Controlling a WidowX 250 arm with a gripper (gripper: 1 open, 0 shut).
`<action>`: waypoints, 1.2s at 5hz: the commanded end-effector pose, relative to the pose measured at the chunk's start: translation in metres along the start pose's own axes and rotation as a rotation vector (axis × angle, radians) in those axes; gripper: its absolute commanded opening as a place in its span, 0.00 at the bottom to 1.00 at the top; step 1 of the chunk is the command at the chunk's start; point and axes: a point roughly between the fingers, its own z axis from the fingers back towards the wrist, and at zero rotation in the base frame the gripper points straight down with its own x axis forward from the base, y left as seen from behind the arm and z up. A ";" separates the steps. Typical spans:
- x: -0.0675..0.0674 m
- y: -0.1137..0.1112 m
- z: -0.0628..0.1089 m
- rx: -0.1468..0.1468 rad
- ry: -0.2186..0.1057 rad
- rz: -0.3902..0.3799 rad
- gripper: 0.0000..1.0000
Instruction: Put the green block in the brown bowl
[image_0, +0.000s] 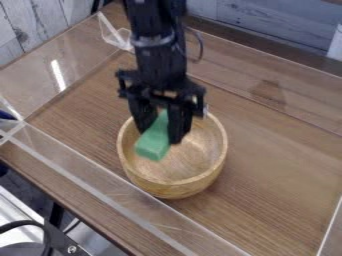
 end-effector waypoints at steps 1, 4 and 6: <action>0.000 -0.006 -0.004 0.019 -0.049 -0.023 0.00; 0.008 -0.010 -0.033 0.057 -0.017 -0.045 0.00; 0.009 -0.009 -0.032 0.056 -0.013 -0.049 0.00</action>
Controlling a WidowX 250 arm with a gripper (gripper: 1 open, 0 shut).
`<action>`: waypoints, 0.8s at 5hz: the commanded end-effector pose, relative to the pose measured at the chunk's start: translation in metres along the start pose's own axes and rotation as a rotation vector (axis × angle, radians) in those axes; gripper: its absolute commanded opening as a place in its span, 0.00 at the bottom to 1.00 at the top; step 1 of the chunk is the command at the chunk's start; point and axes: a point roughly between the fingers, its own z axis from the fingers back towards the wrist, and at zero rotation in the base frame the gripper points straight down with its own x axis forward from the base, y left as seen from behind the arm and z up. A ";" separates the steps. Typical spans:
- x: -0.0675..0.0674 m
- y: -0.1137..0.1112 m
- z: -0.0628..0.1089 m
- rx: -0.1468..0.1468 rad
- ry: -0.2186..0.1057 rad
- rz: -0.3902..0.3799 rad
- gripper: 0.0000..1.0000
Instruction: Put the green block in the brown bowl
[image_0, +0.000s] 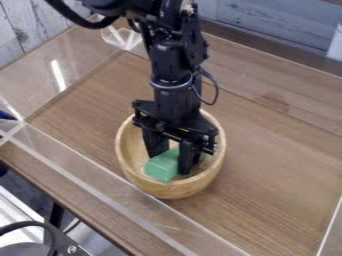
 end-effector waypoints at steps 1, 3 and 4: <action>0.004 -0.001 0.013 -0.010 -0.021 -0.005 1.00; 0.011 0.003 0.062 -0.055 -0.114 0.011 1.00; 0.024 0.010 0.090 -0.066 -0.158 0.025 1.00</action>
